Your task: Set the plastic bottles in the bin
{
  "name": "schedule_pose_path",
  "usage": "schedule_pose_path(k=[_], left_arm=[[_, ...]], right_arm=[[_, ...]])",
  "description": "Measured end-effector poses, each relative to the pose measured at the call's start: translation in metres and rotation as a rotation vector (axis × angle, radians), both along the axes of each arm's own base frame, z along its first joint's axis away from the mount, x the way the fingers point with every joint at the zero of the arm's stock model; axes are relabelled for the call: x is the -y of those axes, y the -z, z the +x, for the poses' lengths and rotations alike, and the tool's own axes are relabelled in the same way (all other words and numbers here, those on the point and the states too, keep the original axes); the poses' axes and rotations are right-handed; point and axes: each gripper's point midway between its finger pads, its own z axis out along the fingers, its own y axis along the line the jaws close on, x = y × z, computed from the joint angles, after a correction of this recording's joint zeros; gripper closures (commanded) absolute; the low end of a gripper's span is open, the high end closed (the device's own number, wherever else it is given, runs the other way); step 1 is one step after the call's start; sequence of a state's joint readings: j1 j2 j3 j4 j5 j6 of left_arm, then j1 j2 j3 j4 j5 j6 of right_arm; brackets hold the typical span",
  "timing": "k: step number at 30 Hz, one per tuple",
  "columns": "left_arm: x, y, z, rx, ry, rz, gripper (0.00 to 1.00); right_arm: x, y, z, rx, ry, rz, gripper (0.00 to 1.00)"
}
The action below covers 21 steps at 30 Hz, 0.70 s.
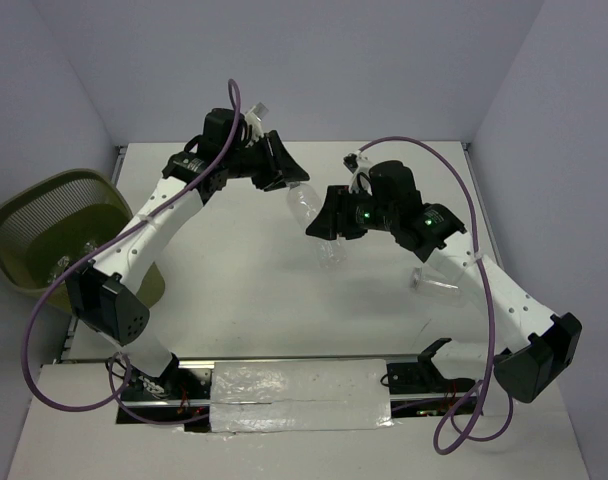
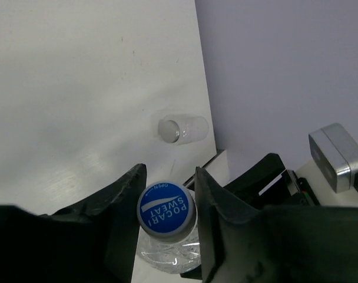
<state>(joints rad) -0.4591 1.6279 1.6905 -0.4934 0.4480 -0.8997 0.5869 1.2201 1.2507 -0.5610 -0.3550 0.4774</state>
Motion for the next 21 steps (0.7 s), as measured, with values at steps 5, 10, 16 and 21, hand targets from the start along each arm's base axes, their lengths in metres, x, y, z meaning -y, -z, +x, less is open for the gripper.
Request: schedule_pose_path(k=[5, 10, 16, 21], left_arm=[[0.005, -0.005, -0.002, 0.023, 0.001, 0.006, 0.87], [-0.004, -0.011, -0.001, 0.041, -0.035, 0.063, 1.00], [-0.045, -0.071, 0.014, 0.254, -0.178, 0.238, 1.00], [-0.114, -0.120, 0.025, 0.436, -0.432, 0.471, 1.00]], right_arm=[[-0.001, 0.002, 0.000, -0.004, -0.001, -0.002, 0.33], [0.000, 0.002, 0.002, 0.001, 0.007, -0.011, 0.00], [0.014, -0.036, 0.006, 0.095, 0.026, -0.067, 0.00], [0.047, -0.090, 0.013, 0.279, 0.155, -0.110, 0.00]])
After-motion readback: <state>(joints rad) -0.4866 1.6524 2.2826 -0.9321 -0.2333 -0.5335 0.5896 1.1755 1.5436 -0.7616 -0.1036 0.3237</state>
